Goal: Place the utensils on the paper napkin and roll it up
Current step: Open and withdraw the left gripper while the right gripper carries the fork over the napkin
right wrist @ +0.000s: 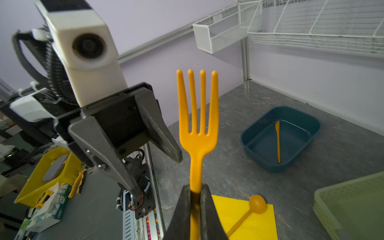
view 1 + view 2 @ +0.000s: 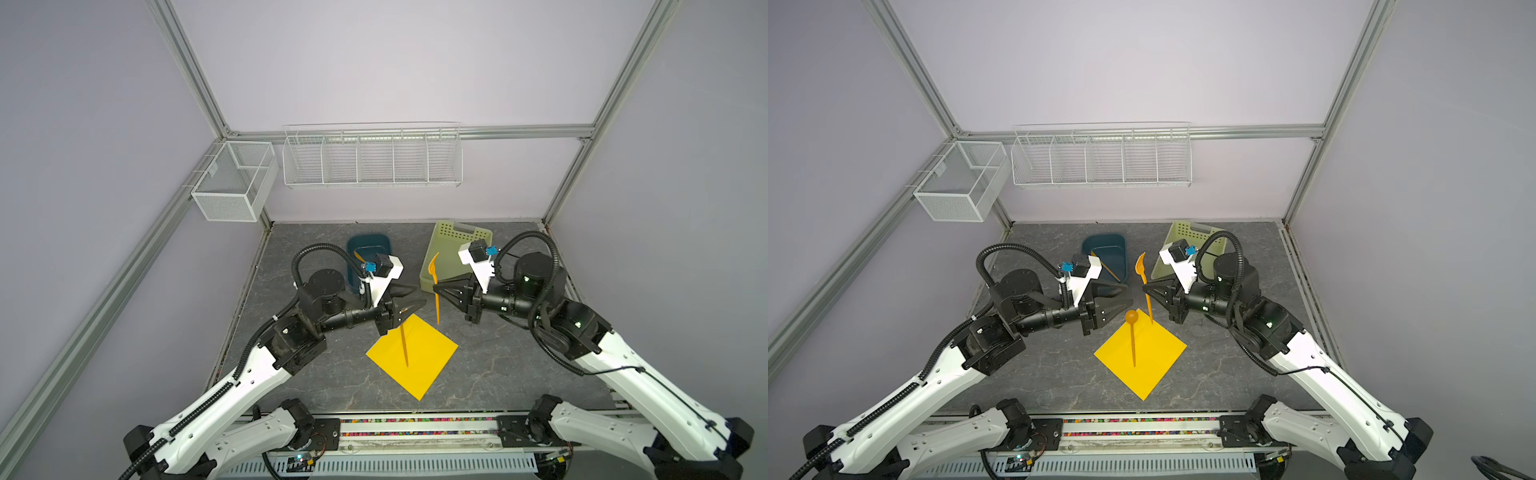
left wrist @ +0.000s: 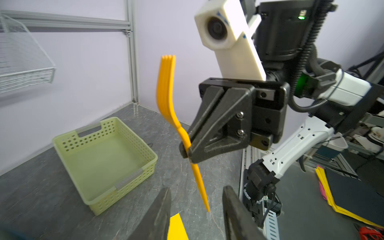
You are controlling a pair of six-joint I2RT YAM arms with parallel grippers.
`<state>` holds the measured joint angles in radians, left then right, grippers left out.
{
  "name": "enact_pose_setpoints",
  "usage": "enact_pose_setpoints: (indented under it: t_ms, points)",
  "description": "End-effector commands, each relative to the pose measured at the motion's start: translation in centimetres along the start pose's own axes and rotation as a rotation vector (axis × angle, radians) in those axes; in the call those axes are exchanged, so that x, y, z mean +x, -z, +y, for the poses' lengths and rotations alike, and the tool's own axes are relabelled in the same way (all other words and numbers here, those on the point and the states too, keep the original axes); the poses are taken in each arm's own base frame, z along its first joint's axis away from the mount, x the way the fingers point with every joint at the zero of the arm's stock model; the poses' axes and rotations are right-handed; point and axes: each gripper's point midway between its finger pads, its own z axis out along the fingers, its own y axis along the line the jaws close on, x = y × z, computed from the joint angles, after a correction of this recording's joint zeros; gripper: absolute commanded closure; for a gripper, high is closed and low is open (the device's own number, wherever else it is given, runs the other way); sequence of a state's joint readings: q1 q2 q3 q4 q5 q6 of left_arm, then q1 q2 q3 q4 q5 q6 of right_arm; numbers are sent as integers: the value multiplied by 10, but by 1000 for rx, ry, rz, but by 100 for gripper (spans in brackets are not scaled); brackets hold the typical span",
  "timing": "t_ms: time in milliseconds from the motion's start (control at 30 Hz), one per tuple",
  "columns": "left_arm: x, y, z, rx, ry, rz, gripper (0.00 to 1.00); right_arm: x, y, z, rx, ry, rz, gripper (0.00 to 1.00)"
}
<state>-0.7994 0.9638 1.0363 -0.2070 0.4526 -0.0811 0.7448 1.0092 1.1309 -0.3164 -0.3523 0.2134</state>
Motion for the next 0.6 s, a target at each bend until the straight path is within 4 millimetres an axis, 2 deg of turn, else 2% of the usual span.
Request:
enact_pose_setpoints:
  t_ms: [0, 133, 367, 433, 567]
  points:
    - [7, 5, 30, -118, 34, 66, 59, 35, -12, -38, 194, -119, 107, 93]
    - [14, 15, 55, -180, 65, 83, 59, 72, -23, -63, 331, -240, 216, 93]
    - [29, 43, 116, -370, 135, 101, 59, 119, -51, -79, 460, -387, 344, 93]
    - [38, 48, 129, -412, 127, 121, 59, 132, -67, -75, 429, -405, 409, 93]
    - [55, 54, 147, -489, 109, 183, 59, 164, -86, -81, 486, -440, 532, 93]
